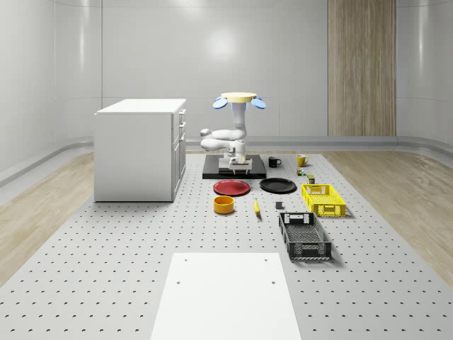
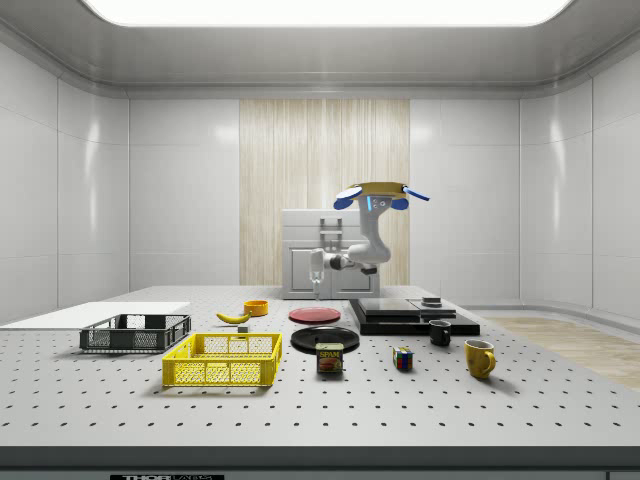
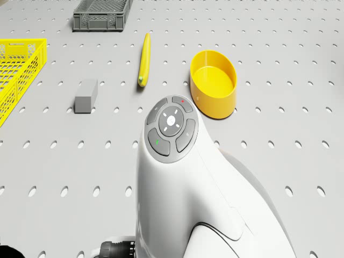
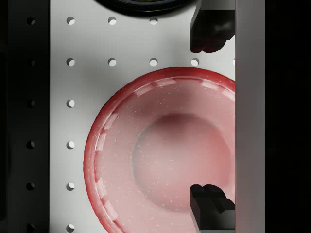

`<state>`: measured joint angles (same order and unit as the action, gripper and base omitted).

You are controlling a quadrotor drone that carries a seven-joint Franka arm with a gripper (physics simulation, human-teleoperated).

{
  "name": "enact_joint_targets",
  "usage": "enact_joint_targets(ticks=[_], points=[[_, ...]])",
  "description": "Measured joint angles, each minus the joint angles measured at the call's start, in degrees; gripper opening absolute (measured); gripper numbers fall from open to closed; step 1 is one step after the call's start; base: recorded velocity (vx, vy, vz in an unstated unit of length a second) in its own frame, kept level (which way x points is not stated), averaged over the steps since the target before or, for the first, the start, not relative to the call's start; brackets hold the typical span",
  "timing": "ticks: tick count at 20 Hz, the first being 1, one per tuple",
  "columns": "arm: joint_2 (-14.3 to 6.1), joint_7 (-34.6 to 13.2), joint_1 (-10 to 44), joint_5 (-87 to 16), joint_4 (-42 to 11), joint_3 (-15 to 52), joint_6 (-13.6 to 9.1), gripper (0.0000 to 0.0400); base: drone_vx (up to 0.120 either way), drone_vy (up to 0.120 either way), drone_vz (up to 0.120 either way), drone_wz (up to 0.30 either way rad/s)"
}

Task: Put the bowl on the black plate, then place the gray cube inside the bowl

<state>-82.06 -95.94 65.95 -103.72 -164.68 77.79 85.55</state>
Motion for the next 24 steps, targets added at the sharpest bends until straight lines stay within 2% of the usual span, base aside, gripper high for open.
enact_joint_targets(ticks=[3,24], points=[[-0.4,-0.1,0.1,0.2,0.0,0.1,0.4,0.0400,0.120,-0.120,0.000,0.000],[-2.7,-0.5,0.6,1.1,0.1,0.5,2.6,0.0400,0.120,0.000,0.000,0.000]])
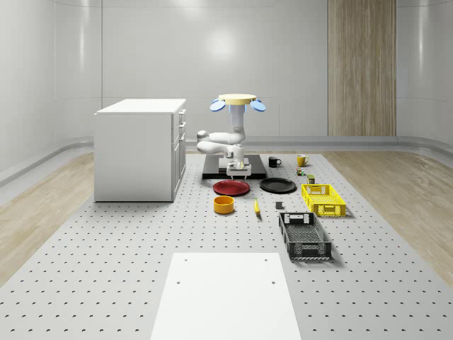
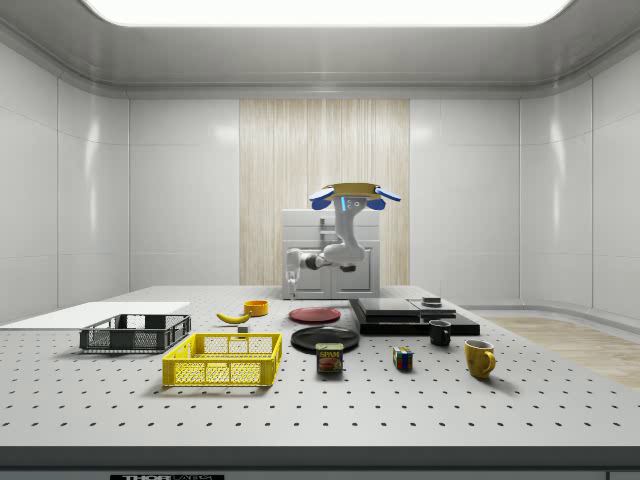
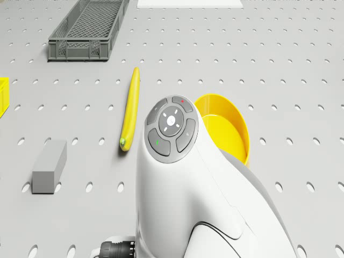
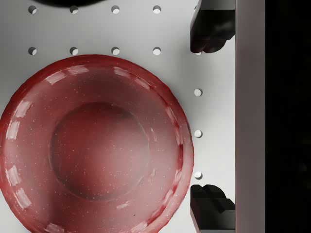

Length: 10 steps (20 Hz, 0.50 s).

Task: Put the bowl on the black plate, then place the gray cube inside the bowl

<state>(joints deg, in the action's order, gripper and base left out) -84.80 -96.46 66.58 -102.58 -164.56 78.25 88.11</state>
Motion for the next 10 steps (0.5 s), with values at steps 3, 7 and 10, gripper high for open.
enact_joint_targets(ticks=[3,7,10], points=[[-0.3,-0.1,0.1,0.1,0.0,0.0,0.3,0.0400,0.120,0.000,0.000,0.000],[-0.6,-0.1,0.1,0.3,0.0,0.1,0.6,0.0400,0.120,0.000,0.000,0.000],[-0.9,-0.2,0.2,0.4,0.0,0.1,0.8,0.0400,0.120,0.000,0.000,0.000]])
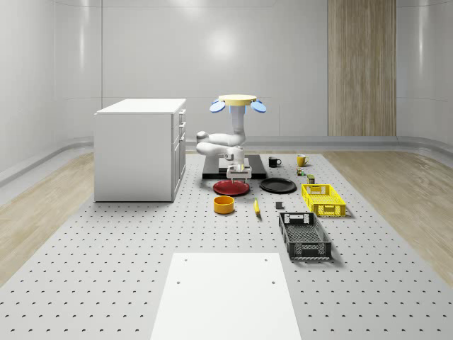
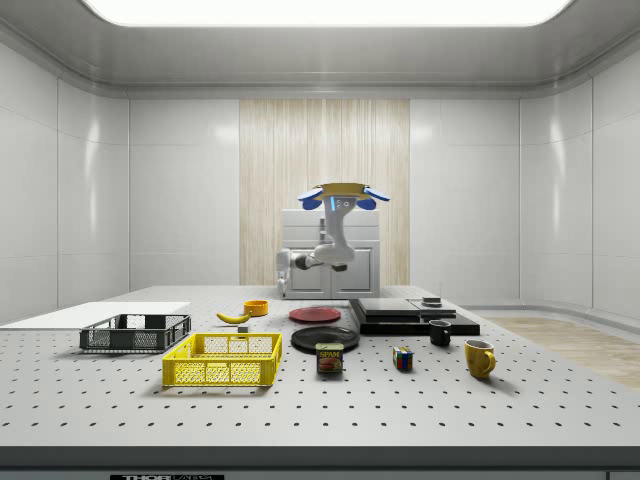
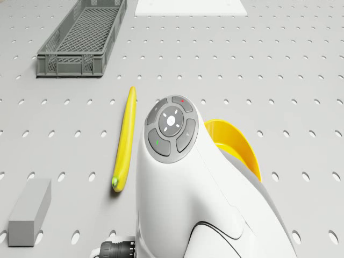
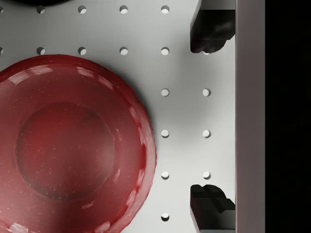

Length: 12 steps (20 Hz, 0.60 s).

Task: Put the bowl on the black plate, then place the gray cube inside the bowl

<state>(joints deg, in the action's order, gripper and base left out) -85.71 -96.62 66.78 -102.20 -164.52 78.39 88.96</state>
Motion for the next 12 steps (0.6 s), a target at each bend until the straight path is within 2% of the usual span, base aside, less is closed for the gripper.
enact_joint_targets(ticks=[12], points=[[-0.9,-0.2,0.2,0.4,0.0,0.1,0.9,0.0400,0.120,0.000,0.000,0.000]])
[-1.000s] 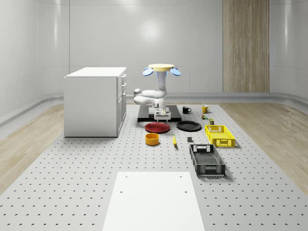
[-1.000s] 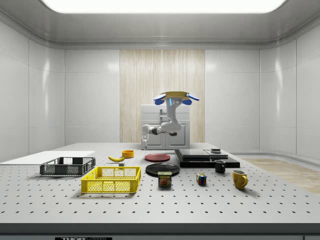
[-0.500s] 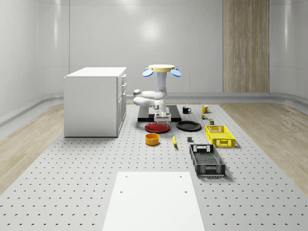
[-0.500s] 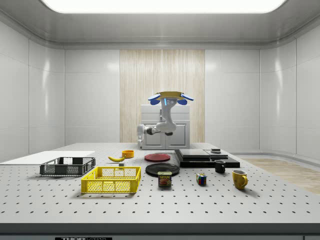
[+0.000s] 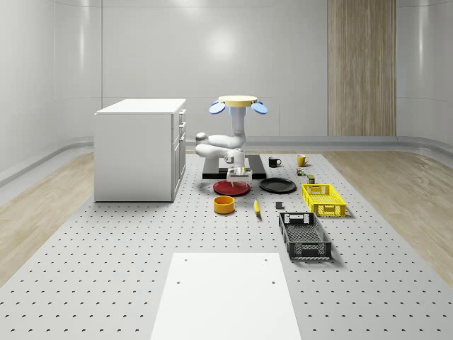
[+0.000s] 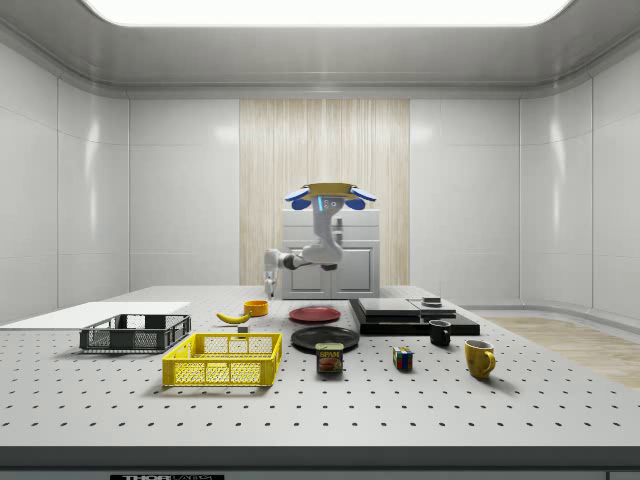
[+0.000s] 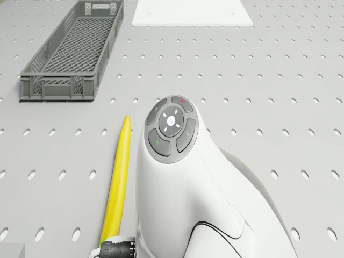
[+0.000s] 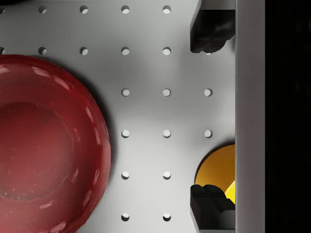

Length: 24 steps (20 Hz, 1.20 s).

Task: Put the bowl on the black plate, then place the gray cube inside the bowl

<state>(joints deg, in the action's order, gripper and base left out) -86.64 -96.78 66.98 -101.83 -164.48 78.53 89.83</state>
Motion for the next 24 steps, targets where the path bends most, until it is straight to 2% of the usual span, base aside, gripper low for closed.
enact_joint_targets(ticks=[7,11,13,18,20,24], points=[[-0.5,-0.1,0.1,0.2,0.0,0.1,0.4,0.0400,0.120,0.000,0.000,0.000],[-0.7,-0.1,0.2,0.3,0.0,0.1,0.7,0.0400,0.120,-0.120,0.000,0.000],[-0.8,-0.1,0.2,0.3,0.0,0.1,0.8,0.0400,0.120,-0.020,0.000,0.000],[-1.1,-0.2,0.2,0.4,0.0,0.2,1.0,0.0400,0.120,0.000,-0.112,0.000],[-1.2,-0.2,0.3,0.5,0.1,0.2,1.1,0.0400,0.120,-0.100,0.000,0.000],[-1.5,-0.2,0.4,-0.2,0.2,-0.6,1.6,0.0400,0.000,0.000,0.000,0.000]])
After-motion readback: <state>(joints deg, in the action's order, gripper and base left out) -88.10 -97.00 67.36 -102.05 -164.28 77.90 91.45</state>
